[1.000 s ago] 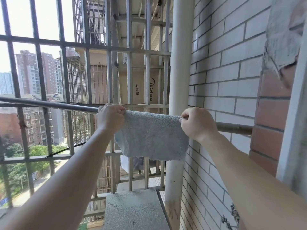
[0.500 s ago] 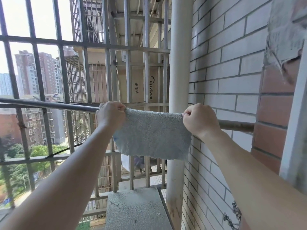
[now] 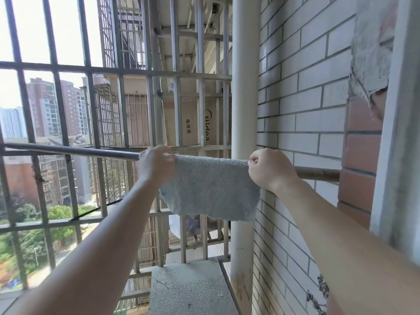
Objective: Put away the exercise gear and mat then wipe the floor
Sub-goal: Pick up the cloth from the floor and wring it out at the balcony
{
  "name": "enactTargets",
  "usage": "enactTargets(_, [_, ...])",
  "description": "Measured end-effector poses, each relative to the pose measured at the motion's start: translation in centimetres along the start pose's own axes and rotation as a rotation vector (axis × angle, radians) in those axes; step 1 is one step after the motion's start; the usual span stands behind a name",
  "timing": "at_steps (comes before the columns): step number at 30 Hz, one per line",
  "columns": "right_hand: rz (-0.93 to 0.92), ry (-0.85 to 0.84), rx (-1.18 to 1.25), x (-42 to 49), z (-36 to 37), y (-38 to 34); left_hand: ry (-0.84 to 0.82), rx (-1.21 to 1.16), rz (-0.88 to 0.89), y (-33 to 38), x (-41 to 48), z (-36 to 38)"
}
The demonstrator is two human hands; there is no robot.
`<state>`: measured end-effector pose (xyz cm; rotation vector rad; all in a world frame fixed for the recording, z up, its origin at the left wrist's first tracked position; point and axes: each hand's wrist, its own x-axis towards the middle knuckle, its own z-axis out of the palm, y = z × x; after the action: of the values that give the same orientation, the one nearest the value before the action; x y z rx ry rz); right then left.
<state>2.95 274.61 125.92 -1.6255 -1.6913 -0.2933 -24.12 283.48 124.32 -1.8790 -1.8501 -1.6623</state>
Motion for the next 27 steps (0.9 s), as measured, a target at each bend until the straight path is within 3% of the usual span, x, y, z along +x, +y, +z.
enactTargets(6, [-0.027,0.041,0.001,-0.9,-0.3,-0.1,0.06,-0.072,0.018,1.0,-1.9,-0.8])
enactTargets(27, [-0.178,0.15,0.103,-6.2,-0.6,0.0,0.045,0.059,0.182,4.6,-9.6,-3.2])
